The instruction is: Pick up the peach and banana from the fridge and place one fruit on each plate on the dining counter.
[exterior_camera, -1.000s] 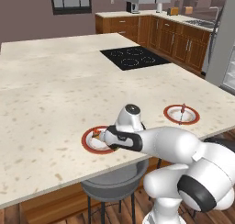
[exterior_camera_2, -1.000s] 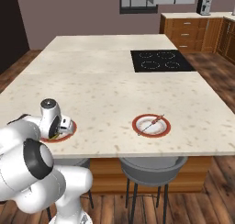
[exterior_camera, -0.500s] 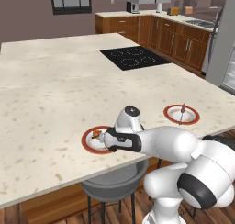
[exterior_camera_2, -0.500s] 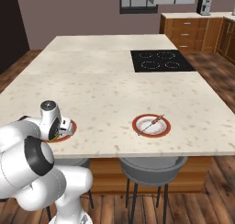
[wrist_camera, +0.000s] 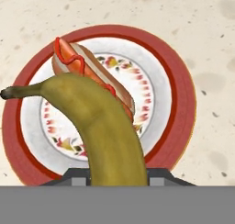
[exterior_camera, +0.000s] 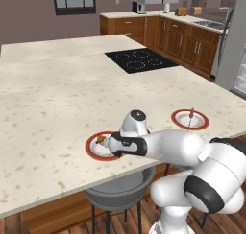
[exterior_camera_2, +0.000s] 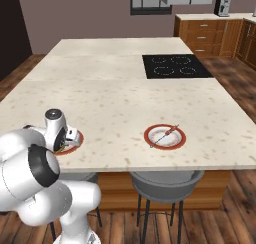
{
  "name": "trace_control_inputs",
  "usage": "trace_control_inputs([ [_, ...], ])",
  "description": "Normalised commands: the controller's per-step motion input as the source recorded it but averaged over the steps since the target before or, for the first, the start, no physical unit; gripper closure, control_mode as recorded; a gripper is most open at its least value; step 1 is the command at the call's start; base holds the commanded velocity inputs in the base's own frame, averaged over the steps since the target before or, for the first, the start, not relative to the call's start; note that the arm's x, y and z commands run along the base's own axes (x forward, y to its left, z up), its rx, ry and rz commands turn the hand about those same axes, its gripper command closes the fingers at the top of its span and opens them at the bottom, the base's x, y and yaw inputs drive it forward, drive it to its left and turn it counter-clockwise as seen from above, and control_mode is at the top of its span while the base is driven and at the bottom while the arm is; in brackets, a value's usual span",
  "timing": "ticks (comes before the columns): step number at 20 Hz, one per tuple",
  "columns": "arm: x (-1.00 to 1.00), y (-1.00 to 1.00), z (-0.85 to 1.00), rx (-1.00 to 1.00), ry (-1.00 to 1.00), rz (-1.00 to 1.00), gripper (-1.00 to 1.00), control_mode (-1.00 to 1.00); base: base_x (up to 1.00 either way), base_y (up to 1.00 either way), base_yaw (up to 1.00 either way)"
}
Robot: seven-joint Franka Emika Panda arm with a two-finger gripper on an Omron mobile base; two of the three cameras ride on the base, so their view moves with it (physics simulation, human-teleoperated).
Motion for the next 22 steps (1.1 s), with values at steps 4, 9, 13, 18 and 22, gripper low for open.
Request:
trace_control_inputs([
  [4,0.19,0.00,0.01,0.00,0.00,0.00,1.00,-1.00,0.00,0.00,0.00],
  [9,0.09,0.00,-0.05,0.00,0.00,0.00,1.00,-1.00,0.00,0.00,0.00],
  [13,0.02,0.00,-0.17,0.00,0.00,0.00,1.00,-1.00,0.00,0.00,0.00],
  [18,0.02,0.07,-0.20,0.00,0.00,0.00,-1.00,-1.00,0.00,0.00,0.00],
  [22,-0.03,0.00,-0.10,0.00,-0.03,0.00,-1.00,-1.00,0.00,0.00,0.00],
])
